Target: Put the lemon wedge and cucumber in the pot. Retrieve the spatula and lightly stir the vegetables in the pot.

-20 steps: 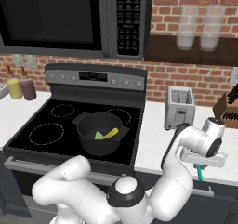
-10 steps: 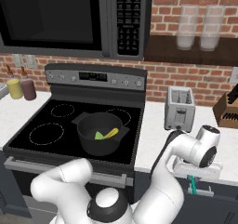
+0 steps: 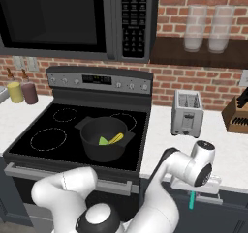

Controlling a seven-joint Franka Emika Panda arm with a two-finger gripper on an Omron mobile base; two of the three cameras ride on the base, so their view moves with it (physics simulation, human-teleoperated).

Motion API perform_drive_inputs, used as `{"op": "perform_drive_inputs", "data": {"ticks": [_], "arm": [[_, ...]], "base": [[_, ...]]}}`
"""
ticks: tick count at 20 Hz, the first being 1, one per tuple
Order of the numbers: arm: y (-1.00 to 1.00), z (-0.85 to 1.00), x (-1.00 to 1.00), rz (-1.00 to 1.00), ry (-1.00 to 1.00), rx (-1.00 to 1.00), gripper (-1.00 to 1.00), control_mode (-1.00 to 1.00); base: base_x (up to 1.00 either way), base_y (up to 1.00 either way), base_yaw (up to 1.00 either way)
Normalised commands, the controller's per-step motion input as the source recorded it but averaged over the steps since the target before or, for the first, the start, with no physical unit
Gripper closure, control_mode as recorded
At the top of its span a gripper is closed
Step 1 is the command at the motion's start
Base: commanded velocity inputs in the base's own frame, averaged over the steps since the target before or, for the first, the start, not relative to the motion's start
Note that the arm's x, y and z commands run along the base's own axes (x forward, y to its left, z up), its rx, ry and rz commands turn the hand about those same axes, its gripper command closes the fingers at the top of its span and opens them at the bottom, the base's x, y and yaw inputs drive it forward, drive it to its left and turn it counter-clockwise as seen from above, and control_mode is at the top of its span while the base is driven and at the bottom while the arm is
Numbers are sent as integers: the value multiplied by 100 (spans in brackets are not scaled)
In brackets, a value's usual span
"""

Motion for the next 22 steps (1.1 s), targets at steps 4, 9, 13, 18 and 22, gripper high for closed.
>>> {"op": "perform_drive_inputs", "data": {"ticks": [4,9,13,18,22], "arm": [[1,-3,0,6,0,0,100,-100],[0,21,0,5,0,1,100,-100],[0,17,-3,5,0,1,100,-100],[-1,88,-40,12,0,-3,100,-100],[0,100,-62,17,-5,-26,100,-100]], "base": [[0,0,0],[0,0,0],[0,0,0],[0,0,0],[0,0,0]]}}
